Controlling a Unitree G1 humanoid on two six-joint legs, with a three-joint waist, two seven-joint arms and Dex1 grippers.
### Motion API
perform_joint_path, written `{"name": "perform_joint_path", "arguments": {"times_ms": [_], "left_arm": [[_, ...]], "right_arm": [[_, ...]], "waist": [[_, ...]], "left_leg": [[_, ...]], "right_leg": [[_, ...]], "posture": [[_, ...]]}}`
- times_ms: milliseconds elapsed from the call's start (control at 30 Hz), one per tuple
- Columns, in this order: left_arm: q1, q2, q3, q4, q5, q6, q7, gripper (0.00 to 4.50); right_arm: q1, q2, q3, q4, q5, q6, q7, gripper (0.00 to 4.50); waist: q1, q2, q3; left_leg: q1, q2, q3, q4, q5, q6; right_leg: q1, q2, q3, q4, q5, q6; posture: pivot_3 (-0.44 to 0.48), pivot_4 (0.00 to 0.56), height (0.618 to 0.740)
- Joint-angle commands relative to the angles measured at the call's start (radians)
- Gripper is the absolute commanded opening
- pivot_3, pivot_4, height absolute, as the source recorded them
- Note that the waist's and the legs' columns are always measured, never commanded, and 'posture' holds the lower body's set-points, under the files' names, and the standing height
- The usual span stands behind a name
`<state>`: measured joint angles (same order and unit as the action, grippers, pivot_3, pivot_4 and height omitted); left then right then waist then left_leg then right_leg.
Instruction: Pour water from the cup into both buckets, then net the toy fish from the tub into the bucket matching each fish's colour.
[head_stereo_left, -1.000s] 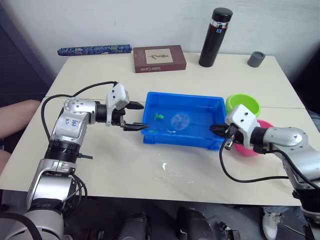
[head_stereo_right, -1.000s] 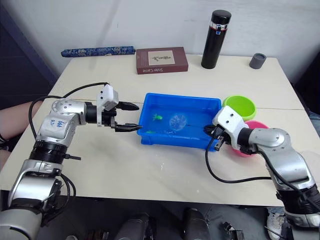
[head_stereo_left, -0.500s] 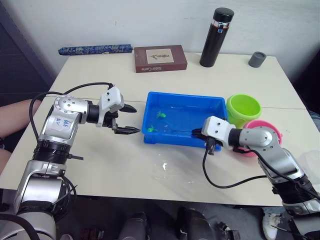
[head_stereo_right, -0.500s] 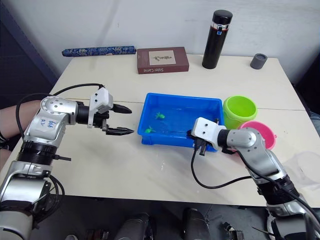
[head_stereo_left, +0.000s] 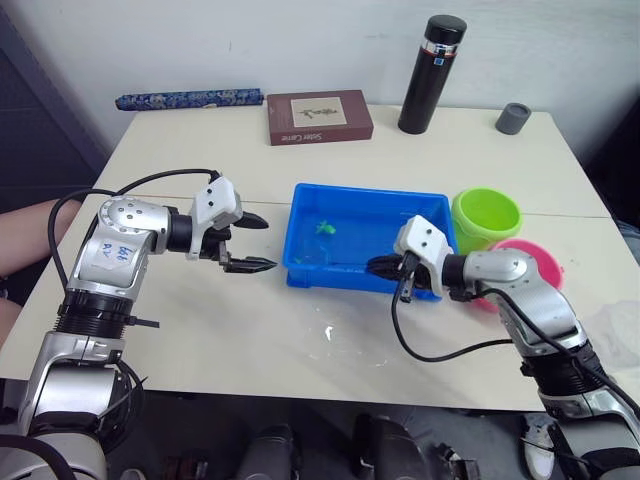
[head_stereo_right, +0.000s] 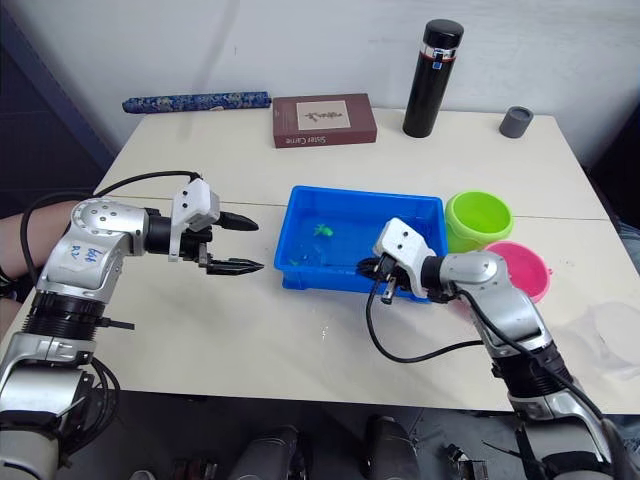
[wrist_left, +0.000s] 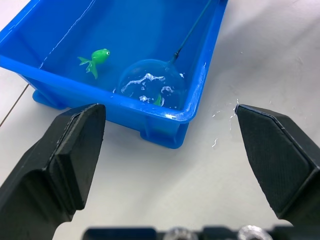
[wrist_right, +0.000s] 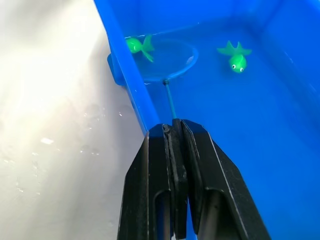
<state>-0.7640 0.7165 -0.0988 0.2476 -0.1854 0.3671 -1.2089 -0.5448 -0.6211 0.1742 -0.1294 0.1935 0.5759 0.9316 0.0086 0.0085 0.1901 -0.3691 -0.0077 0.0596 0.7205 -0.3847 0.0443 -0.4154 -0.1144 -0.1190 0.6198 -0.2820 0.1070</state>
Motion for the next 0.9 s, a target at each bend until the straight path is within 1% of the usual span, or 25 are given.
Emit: {"name": "perform_joint_path", "arguments": {"times_ms": [33, 67, 133, 267, 333, 567, 667, 900], "left_arm": [[-0.011, 0.005, 0.021, -0.006, -0.009, -0.016, 0.008, 4.47], [-0.011, 0.005, 0.021, -0.004, -0.009, -0.018, 0.009, 4.47], [-0.012, 0.001, 0.019, -0.002, -0.01, -0.022, 0.012, 4.47], [-0.008, -0.003, 0.017, -0.007, -0.011, -0.023, 0.014, 4.47], [-0.007, -0.002, 0.017, -0.007, -0.011, -0.024, 0.014, 4.47], [-0.002, 0.003, 0.022, -0.017, -0.013, -0.02, 0.016, 4.47], [0.0, 0.002, 0.027, -0.017, -0.015, -0.023, 0.022, 4.47], [-0.017, -0.054, 0.046, -0.001, -0.052, -0.016, 0.045, 4.47]], "right_arm": [[-0.032, -0.032, -0.031, -0.018, 0.022, 0.021, 0.02, 0.0], [-0.036, -0.036, -0.031, -0.014, 0.028, 0.033, 0.025, 0.0], [-0.055, -0.048, -0.01, 0.014, -0.009, -0.011, 0.022, 0.0], [-0.09, -0.108, 0.112, 0.104, -0.187, -0.239, 0.035, 0.0], [-0.098, -0.101, 0.128, 0.126, -0.197, -0.27, 0.048, 0.0], [-0.106, -0.023, 0.079, 0.085, -0.081, -0.127, 0.09, 0.0], [-0.113, 0.022, 0.001, 0.06, 0.017, 0.023, 0.062, 0.0], [-0.044, -0.002, -0.159, -0.065, 0.156, 0.265, 0.004, 0.0]], "waist": [[-0.001, 0.0, 0.0], [-0.002, 0.0, 0.0], [-0.004, 0.0, 0.0], [-0.01, 0.0, 0.0], [-0.011, 0.0, 0.0], [-0.012, 0.0, 0.0], [-0.009, 0.0, 0.0], [-0.007, 0.0, 0.0]], "left_leg": [[0.0, 0.0, 0.0, 0.0, 0.0, 0.0], [0.0, 0.0, 0.0, 0.0, 0.0, 0.0], [0.0, 0.0, 0.0, 0.0, 0.0, 0.0], [0.0, 0.0, 0.0, 0.0, 0.0, 0.0], [0.0, 0.0, 0.001, -0.001, 0.0, 0.0], [0.0, 0.0, 0.0, 0.0, 0.0, 0.0], [0.0, 0.0, 0.0, 0.0, 0.0, 0.0], [-0.001, 0.0, -0.001, 0.0, 0.0, 0.0]], "right_leg": [[0.0, 0.0, 0.0, 0.0, 0.0, 0.0], [0.0, 0.0, 0.0, 0.0, 0.0, 0.0], [0.0, 0.0, 0.0, 0.0, 0.0, 0.0], [0.0, 0.0, 0.0, 0.0, 0.0, 0.0], [0.0, 0.0, 0.0, 0.0, 0.0, 0.0], [0.0, 0.0, 0.0, 0.0, 0.0, 0.0], [0.0, 0.0, 0.0, 0.0, 0.0, 0.0], [0.0, 0.0, -0.001, 0.0, 0.0, 0.0]], "posture": [[0.0, 0.15, 0.74], [0.0, 0.15, 0.74], [0.0, 0.15, 0.74], [0.0, 0.15, 0.74], [0.0, 0.15, 0.74], [0.0, 0.15, 0.74], [0.0, 0.15, 0.74], [0.0, 0.15, 0.74]]}}
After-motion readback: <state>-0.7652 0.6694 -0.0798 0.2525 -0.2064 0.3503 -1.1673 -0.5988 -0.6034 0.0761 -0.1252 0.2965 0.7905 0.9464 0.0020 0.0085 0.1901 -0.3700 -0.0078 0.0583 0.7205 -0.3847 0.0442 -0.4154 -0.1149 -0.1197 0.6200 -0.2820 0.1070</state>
